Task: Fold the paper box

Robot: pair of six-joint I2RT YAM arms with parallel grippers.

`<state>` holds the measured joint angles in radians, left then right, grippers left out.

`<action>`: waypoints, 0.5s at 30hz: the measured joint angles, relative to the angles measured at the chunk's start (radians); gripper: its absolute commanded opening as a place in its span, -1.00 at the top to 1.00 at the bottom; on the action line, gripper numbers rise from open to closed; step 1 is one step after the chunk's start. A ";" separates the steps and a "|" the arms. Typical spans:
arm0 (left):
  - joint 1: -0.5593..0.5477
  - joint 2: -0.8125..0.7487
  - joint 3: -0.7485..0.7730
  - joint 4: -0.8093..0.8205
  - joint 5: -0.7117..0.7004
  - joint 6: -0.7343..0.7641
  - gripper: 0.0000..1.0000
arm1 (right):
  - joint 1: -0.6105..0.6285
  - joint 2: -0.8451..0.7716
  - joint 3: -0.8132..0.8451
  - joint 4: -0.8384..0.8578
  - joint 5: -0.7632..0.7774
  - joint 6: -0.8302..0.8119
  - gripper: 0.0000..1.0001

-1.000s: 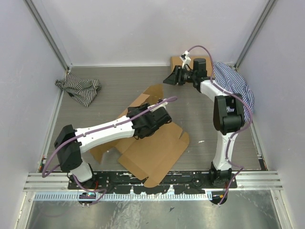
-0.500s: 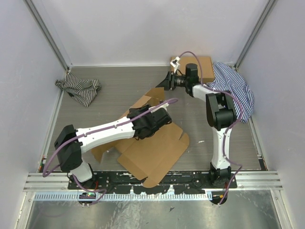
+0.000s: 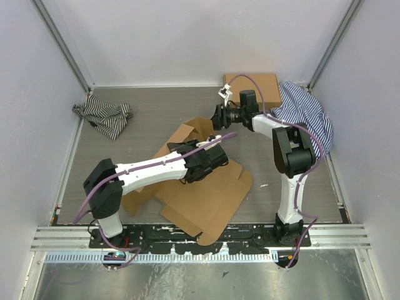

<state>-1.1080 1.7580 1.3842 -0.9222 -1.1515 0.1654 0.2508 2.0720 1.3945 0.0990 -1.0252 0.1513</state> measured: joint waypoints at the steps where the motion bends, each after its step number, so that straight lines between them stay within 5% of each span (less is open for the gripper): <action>1: 0.002 0.003 0.000 -0.008 -0.004 -0.009 1.00 | -0.001 -0.002 0.000 -0.005 0.010 -0.003 -0.09; 15: 0.026 0.004 -0.005 -0.068 -0.006 -0.083 1.00 | 0.000 -0.003 0.040 -0.078 0.023 -0.027 -0.08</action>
<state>-1.0817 1.7622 1.3792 -0.9905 -1.1576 0.0822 0.2508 2.0686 1.4345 0.0212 -1.0023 0.1246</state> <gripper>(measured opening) 0.014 0.542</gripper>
